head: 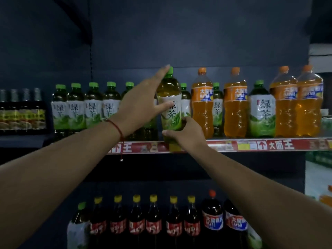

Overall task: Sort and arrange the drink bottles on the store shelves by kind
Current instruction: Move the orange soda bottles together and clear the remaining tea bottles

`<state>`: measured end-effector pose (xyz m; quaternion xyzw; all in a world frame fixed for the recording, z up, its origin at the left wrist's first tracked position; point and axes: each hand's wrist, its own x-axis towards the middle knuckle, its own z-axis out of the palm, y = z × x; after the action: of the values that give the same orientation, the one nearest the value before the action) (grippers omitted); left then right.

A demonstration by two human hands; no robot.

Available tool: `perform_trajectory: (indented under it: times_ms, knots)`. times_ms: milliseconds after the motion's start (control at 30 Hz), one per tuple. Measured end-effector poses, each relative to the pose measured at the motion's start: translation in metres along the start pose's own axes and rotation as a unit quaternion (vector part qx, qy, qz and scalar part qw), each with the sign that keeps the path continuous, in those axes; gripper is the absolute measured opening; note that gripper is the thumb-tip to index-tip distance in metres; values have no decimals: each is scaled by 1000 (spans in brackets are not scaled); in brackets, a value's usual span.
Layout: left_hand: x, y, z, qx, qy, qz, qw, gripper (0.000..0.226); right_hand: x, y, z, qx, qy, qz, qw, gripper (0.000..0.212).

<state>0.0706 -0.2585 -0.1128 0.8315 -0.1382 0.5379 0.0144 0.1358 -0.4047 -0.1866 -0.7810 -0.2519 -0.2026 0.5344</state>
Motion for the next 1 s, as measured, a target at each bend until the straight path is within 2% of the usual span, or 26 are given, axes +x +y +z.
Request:
perform_trajectory:
  times_ms: [133, 200, 300, 433, 633, 800, 867, 967, 1000]
  knots:
    - [24, -21, 33, 64, -28, 25, 997, 75, 37, 6, 20, 12, -6, 48, 999, 42]
    - [31, -29, 51, 79, -39, 32, 996, 72, 50, 12, 29, -4, -9, 76, 997, 41]
    - [37, -45, 72, 125, -74, 5, 989, 85, 63, 20, 41, -25, -2, 82, 996, 49]
    - [40, -50, 83, 178, -137, -16, 974, 110, 67, 23, 44, -48, -9, 83, 995, 49]
    - [39, -47, 91, 178, -124, -20, 976, 109, 63, 23, 40, -121, -20, 65, 990, 53]
    - [29, -46, 94, 191, -79, 2, 978, 99, 49, 17, 14, -146, -103, 6, 984, 35]
    - [20, -45, 97, 194, -76, 0, 978, 100, 40, 15, -6, -232, -66, -40, 970, 42]
    - [3, -41, 105, 195, -90, -10, 977, 107, 39, 14, -41, -398, 41, -142, 905, 58]
    - [-2, -39, 107, 195, -91, -10, 977, 106, 43, 14, -52, -429, 62, -149, 889, 61]
